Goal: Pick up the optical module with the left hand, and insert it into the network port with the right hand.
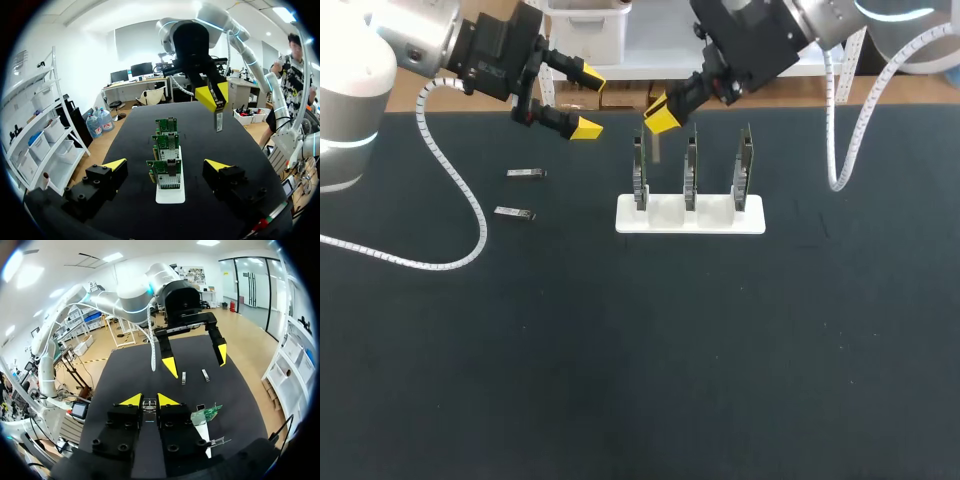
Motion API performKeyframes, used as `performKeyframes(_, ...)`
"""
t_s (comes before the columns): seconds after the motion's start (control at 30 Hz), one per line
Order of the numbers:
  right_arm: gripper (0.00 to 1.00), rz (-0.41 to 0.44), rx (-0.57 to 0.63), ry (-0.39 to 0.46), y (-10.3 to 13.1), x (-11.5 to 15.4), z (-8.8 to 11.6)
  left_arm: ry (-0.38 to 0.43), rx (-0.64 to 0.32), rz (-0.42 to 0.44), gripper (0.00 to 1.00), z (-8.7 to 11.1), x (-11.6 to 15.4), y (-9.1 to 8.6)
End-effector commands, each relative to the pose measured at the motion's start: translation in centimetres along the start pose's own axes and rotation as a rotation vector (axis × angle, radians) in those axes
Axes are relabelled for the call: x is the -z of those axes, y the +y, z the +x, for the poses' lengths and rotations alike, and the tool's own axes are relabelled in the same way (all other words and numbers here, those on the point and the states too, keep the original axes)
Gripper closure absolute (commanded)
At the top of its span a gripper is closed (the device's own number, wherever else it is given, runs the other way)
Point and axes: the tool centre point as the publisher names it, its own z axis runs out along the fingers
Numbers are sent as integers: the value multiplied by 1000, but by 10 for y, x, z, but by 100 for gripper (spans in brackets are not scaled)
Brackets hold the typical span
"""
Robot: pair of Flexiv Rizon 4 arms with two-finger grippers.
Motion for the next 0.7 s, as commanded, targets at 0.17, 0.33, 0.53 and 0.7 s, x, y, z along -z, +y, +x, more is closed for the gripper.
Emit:
performKeyframes(0.17, 100, -3, 12, 6, -1, 2, -5, 6, 2, 5, 0, -1, 0, 2)
performKeyframes(0.33, 100, -7, 15, 8, -6, 0, -5, 6, 2, 5, 0, -1, 0, 2)
performKeyframes(0.53, 100, -16, 11, 4, -12, -1, -5, 6, 2, 5, 0, -1, 0, 2)
performKeyframes(0.7, 100, -22, 10, 0, -13, -2, -3, 6, 2, 5, 0, -1, 0, 2)
